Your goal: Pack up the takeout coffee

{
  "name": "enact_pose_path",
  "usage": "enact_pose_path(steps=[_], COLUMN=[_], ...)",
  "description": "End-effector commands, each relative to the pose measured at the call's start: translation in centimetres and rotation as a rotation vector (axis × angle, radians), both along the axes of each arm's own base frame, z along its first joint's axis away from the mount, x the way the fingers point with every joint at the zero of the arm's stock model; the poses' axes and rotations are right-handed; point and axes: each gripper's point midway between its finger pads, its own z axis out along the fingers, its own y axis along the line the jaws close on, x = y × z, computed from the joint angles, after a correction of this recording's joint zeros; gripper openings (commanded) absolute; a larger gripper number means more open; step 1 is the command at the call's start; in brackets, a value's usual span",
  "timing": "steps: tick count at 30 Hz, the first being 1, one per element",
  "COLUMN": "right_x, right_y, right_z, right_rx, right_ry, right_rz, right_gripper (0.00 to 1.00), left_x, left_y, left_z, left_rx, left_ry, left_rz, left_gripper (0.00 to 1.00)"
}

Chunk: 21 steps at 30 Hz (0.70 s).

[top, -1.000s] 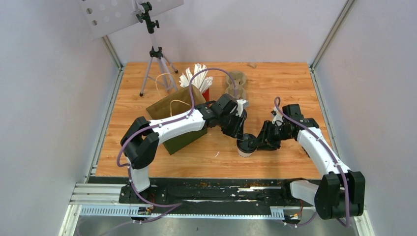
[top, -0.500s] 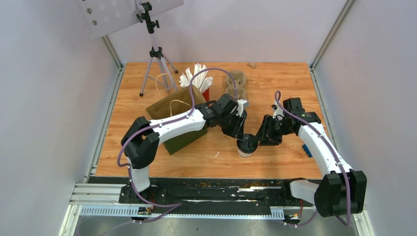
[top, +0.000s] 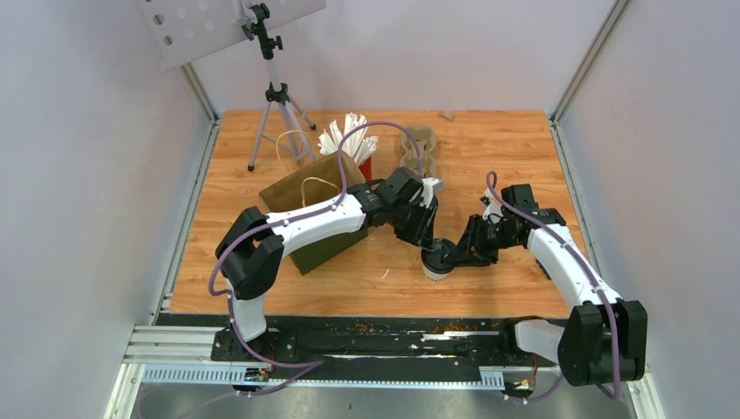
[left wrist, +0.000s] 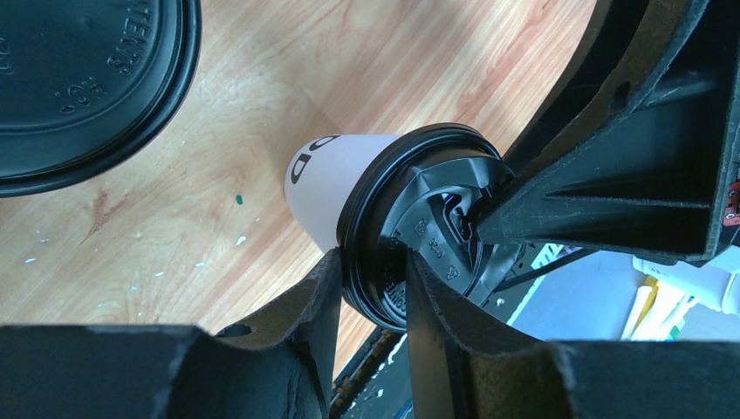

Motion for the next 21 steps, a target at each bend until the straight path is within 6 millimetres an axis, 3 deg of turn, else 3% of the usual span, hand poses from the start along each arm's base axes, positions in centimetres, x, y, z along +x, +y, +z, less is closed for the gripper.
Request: enact_pose_path(steps=[1,8,13,16,21], right_x=[-0.9,-3.1,-3.4,-2.4,0.6], right_y=[-0.2,-0.3,-0.7,-0.8,-1.4], right_z=[-1.8,-4.4,-5.3,-4.0,1.2], right_rx=[-0.015,-0.014,-0.04,-0.051,-0.097], right_ry=[0.03,0.123,0.129,0.086,-0.058], right_rz=[-0.019,-0.068,-0.064,-0.058,-0.046], right_gripper=[0.25,0.24,0.25,0.28,0.44], left_x=[-1.4,-1.8,-2.1,-2.0,-1.3], left_y=[2.6,3.5,3.6,2.9,1.0], left_z=[-5.0,-6.8,-7.4,-6.3,-3.7], left_rx=[0.173,0.211,0.202,0.156,0.079], left_ry=[0.043,0.059,0.06,0.052,0.023], left_rz=[-0.017,-0.023,-0.03,-0.039,-0.07], left_gripper=[0.38,0.37,0.37,0.37,0.37])
